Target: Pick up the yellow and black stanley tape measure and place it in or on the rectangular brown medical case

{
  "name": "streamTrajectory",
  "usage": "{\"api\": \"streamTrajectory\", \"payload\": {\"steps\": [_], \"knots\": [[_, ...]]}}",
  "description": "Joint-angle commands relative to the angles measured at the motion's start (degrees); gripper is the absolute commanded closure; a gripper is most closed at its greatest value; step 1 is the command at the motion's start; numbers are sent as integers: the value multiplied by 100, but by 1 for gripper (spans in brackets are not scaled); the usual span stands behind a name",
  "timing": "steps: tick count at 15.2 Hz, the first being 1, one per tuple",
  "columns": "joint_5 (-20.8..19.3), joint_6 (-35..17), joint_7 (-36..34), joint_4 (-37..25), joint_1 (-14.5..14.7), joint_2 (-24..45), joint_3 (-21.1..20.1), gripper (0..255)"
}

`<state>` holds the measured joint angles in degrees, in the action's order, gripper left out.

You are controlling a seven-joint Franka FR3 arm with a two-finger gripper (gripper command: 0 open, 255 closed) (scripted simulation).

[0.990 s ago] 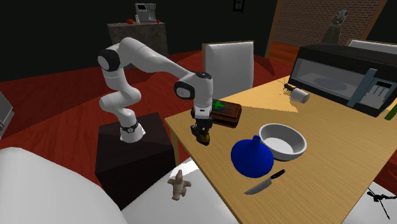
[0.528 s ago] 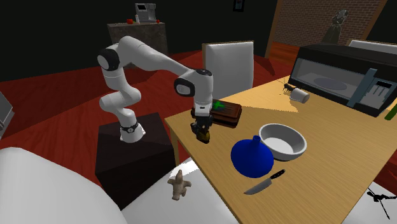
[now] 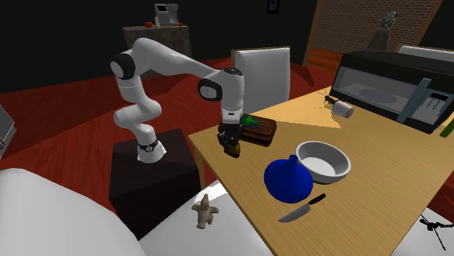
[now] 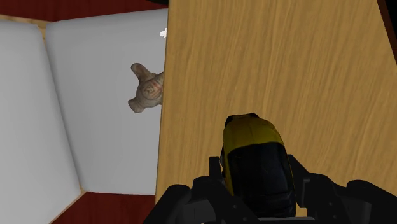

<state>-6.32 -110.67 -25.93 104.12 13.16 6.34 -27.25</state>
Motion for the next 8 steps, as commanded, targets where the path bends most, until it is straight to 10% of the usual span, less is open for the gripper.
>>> {"api": "streamTrajectory", "payload": {"steps": [1,8], "knots": [[15,161,2,-141,9,-21,-10,255],[52,686,48,-628,15,-67,-19,255]]}}
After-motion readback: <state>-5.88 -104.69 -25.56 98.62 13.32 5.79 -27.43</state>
